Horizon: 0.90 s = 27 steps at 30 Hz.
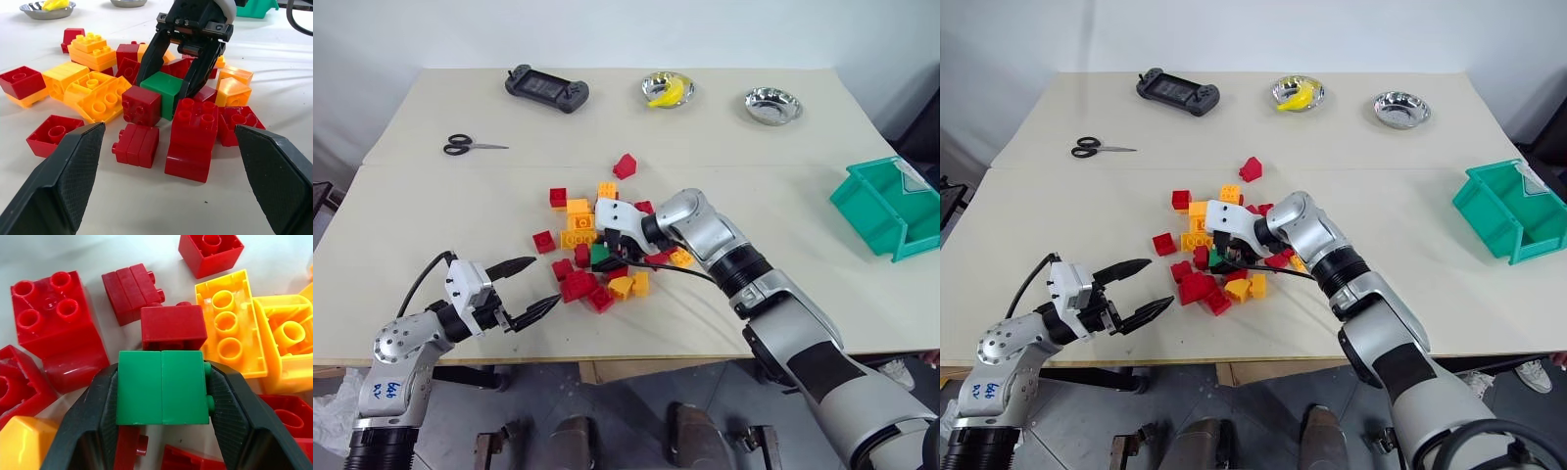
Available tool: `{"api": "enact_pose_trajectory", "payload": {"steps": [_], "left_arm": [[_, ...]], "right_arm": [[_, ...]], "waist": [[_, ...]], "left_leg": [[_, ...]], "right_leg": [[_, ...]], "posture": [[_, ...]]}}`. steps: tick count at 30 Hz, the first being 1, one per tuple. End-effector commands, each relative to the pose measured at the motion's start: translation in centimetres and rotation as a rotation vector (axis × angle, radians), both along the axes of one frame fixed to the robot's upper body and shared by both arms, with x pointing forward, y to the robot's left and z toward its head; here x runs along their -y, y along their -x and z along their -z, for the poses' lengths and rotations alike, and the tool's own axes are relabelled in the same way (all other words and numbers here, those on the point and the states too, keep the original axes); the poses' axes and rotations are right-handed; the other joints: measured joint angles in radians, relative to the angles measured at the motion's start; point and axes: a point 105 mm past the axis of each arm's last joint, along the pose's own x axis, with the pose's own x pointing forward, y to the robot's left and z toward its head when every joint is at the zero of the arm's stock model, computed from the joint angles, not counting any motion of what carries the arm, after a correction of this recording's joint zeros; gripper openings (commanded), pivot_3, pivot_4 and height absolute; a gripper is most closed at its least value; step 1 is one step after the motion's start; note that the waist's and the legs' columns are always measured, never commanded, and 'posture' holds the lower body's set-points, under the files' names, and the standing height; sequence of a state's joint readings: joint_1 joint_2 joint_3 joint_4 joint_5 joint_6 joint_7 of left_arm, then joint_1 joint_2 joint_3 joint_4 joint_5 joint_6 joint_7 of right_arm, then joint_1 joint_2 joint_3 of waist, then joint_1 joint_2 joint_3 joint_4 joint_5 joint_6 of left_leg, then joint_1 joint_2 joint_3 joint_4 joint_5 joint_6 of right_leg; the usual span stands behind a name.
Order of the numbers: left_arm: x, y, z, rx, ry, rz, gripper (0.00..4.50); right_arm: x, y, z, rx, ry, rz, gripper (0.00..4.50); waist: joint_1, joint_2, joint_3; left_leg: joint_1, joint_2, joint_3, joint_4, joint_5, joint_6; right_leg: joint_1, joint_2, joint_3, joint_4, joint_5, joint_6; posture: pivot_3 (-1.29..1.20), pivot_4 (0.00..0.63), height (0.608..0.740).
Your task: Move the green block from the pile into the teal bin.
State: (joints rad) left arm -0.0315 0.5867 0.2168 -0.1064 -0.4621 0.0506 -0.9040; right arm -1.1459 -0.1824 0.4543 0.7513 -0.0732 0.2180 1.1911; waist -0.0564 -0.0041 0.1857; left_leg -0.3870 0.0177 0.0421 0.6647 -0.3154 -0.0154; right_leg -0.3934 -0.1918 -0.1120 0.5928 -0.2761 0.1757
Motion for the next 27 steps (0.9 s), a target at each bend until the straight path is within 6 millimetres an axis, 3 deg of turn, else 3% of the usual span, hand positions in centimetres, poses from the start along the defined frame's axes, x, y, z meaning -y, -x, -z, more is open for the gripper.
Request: {"api": "enact_pose_trajectory", "payload": {"steps": [1,4,7,11,15,17,19,24,27], "left_arm": [[1.1,0.3,-1.3,0.061,0.004,0.048,4.5],[2.3,0.2,-1.8,0.077,0.015,0.09,4.5],[4.2,0.0,-2.5,0.097,0.041,0.158,4.5],[7.2,-0.1,-3.5,0.108,0.103,0.265,4.5],[9.4,-0.3,-4.0,0.118,0.127,0.346,4.5],[10.6,-1.1,-4.4,0.129,0.159,0.369,4.5],[11.2,-1.7,-4.7,0.137,0.179,0.378,4.5],[12.4,-2.7,-5.2,0.161,0.199,0.393,4.5],[12.7,-2.7,-5.2,0.166,0.199,0.397,4.5]], "right_arm": [[-0.1,-0.1,-3.8,0.058,-0.156,-0.028,2.11],[1.2,0.0,-5.8,0.077,-0.264,-0.039,2.11],[4.9,0.6,-8.1,0.126,-0.363,-0.049,2.11],[11.7,-0.8,-9.7,0.189,-0.452,0.191,2.11],[19.0,-1.0,-8.2,0.237,-0.373,0.42,2.11],[24.4,-0.6,-6.4,0.237,-0.321,0.607,2.11],[27.7,0.3,-4.9,0.226,-0.278,0.716,2.11],[32.4,2.3,-1.1,0.155,-0.272,0.909,2.11],[33.6,3.0,0.0,0.11,-0.329,0.983,3.18]], "waist": [[0.0,0.0,0.0],[0.004,0.0,0.0],[0.02,0.0,0.0],[0.033,0.0,0.0],[0.032,0.0,0.0],[0.034,0.0,0.0],[0.04,0.0,0.0],[0.031,0.0,0.0],[0.03,0.0,0.0]], "left_leg": [[0.0,0.0,0.0,0.0,0.0,0.0],[0.0,0.0,0.0,0.0,0.0,0.0],[0.0,0.0,0.0,0.001,0.0,0.0],[-0.001,0.0,0.0,0.002,0.0,0.0],[-0.001,0.0,0.0,0.001,0.0,0.0],[0.0,0.0,0.001,0.001,0.0,0.0],[-0.001,0.0,0.001,0.001,0.0,0.0],[0.0,0.0,0.003,0.001,0.0,0.0],[0.0,0.0,0.003,0.001,0.0,0.0]], "right_leg": [[0.0,0.0,0.0,0.0,0.0,0.0],[0.0,0.0,0.0,0.0,0.0,0.0],[0.0,0.0,0.0,0.0,0.0,0.0],[0.001,0.0,0.0,-0.001,0.0,0.0],[0.001,0.0,0.0,-0.001,0.0,0.0],[0.001,0.0,0.0,-0.001,0.0,0.0],[0.001,0.0,0.0,-0.002,0.0,0.0],[0.001,0.0,0.0,-0.002,0.0,0.0],[0.002,0.0,0.0,-0.002,0.0,0.0]], "posture": [[0.0,0.15,0.74],[0.0,0.15,0.74],[0.0,0.15,0.74],[0.0,0.15,0.74],[0.0,0.15,0.74],[0.0,0.15,0.74],[0.0,0.15,0.74],[0.0,0.15,0.74],[0.0,0.15,0.74]]}}
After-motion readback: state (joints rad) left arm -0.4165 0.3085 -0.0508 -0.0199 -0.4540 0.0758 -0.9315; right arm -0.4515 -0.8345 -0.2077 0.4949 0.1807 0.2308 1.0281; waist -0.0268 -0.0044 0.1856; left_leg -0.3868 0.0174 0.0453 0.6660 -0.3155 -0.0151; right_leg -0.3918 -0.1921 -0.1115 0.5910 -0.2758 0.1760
